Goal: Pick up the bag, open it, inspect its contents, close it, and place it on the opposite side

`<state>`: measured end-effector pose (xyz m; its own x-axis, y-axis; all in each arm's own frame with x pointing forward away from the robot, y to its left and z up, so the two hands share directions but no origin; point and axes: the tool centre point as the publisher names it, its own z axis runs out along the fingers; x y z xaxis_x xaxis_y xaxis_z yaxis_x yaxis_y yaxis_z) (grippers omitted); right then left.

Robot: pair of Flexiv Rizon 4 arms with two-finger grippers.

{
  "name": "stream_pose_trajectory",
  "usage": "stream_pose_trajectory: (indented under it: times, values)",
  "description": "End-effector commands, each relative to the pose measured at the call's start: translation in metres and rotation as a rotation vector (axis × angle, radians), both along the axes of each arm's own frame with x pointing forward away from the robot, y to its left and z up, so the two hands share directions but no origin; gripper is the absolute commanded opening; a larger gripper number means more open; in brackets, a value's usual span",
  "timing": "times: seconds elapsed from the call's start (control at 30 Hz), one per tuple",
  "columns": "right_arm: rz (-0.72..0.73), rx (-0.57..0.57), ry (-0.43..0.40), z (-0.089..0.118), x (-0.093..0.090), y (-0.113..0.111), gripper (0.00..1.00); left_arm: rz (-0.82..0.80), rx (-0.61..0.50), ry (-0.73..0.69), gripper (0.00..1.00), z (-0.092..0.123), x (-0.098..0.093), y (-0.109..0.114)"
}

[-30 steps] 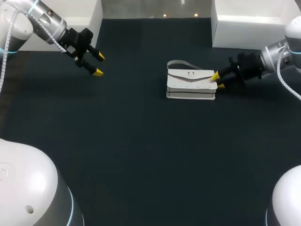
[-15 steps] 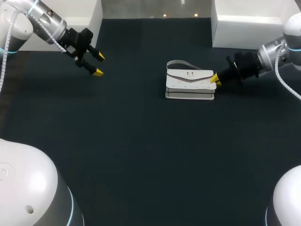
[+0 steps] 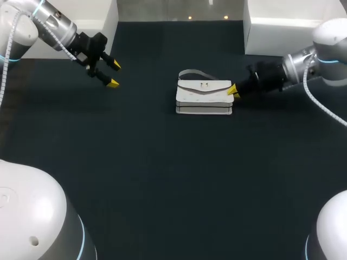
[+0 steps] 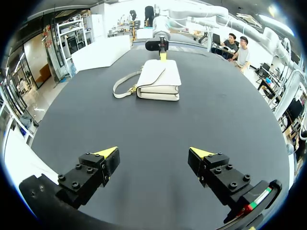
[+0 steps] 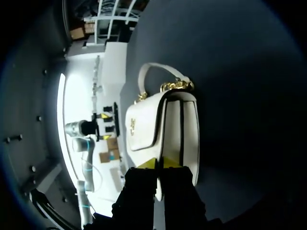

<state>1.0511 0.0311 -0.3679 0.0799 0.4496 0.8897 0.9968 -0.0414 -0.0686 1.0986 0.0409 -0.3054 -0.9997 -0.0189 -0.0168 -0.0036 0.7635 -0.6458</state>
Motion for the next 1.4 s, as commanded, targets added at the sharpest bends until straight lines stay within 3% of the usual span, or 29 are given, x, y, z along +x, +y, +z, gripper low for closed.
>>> stream_pose_trajectory:
  times: [0.03, 0.37, 0.9, 1.2, 1.4]
  values:
    - [-0.019, -0.004, -0.005, -0.005, -0.007, 0.018, 0.00, -0.001, -0.003, -0.001, 1.00, -0.001, 0.001, 0.000]
    - [0.026, -0.009, 0.003, -0.005, -0.005, 0.060, 0.00, -0.001, -0.003, -0.001, 1.00, -0.001, 0.001, 0.000]
    - [0.026, -0.009, 0.003, -0.005, -0.005, 0.060, 0.00, -0.001, -0.003, -0.001, 1.00, -0.001, 0.001, 0.000]
    - [0.064, 0.024, -0.053, 0.010, 0.013, 0.089, 0.00, -0.001, -0.003, -0.001, 1.00, -0.001, 0.001, 0.000]
    - [0.083, 0.036, -0.054, 0.009, 0.021, 0.100, 0.00, -0.001, -0.003, -0.001, 1.00, -0.001, 0.001, 0.000]
